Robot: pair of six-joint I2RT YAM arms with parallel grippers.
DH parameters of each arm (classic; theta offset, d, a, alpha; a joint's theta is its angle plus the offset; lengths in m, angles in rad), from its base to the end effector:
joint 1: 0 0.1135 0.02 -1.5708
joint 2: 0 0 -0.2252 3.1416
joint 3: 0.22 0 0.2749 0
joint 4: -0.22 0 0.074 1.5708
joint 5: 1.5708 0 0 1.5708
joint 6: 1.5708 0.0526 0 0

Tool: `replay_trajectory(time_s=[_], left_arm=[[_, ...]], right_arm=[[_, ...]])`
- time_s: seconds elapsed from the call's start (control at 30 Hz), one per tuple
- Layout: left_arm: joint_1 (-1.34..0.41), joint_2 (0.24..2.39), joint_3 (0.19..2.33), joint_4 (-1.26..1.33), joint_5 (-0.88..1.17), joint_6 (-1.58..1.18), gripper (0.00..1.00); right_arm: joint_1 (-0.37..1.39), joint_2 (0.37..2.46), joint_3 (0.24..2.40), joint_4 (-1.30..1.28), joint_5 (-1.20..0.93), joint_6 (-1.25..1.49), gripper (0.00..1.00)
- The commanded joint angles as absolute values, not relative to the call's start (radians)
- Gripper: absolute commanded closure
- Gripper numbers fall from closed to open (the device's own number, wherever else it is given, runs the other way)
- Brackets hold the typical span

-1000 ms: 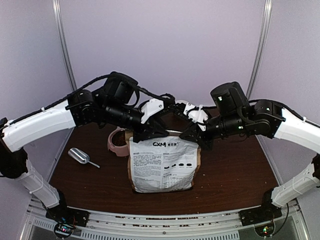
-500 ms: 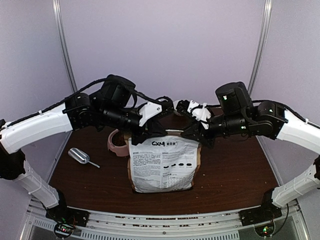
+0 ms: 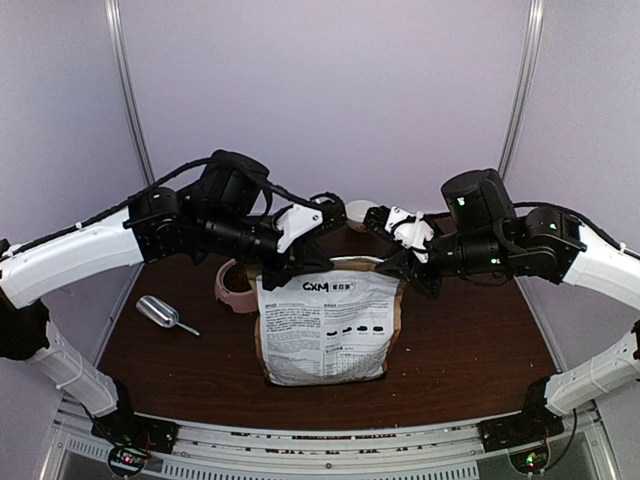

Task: Serve the pet food
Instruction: Press the seal on the pet food bag.

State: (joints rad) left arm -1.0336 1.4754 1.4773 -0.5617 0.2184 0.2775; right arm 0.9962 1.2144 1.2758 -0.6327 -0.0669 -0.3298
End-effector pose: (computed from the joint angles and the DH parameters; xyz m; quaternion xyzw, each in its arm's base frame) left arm 0.1810 -0.3262 0.3316 0.5720 0.6573 -0.2663 0.4122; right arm 0.1666 0.2637 0.3325 -0.5525 0.6815 0.1844 0.4430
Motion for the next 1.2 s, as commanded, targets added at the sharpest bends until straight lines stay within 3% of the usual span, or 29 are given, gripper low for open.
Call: replay_trajectory(time_s=[0.0, 0.17, 0.27, 0.33, 0.5, 0.7, 0.9, 1.17], left_arm=[[-1.029, 1.453, 1.469, -0.553, 0.191, 0.265, 1.00], [-1.031, 1.463, 1.494, -0.553, 0.197, 0.249, 1.00], [-1.032, 1.477, 1.513, -0.554, 0.199, 0.237, 0.78], [-1.038, 1.497, 1.533, -0.561, 0.193, 0.237, 0.69], [-1.057, 1.550, 1.584, -0.592, 0.166, 0.246, 0.60], [-1.075, 1.590, 1.604, -0.621, 0.142, 0.256, 0.67], [-1.080, 1.586, 1.588, -0.621, 0.081, 0.267, 1.00], [-1.080, 1.517, 1.490, -0.591, -0.123, 0.326, 1.00]], right_arm=[[0.986, 1.197, 1.254, -0.656, -0.023, -0.331, 0.97], [0.985, 1.165, 1.248, -0.623, -0.050, -0.322, 1.00], [0.984, 1.147, 1.242, -0.599, -0.091, -0.308, 1.00], [0.984, 1.139, 1.233, -0.582, -0.108, -0.296, 1.00], [0.982, 1.131, 1.214, -0.543, -0.132, -0.279, 1.00], [0.979, 1.125, 1.203, -0.507, -0.143, -0.267, 1.00], [0.976, 1.125, 1.187, -0.496, -0.144, -0.267, 1.00], [0.973, 1.105, 1.175, -0.517, -0.102, -0.274, 1.00]])
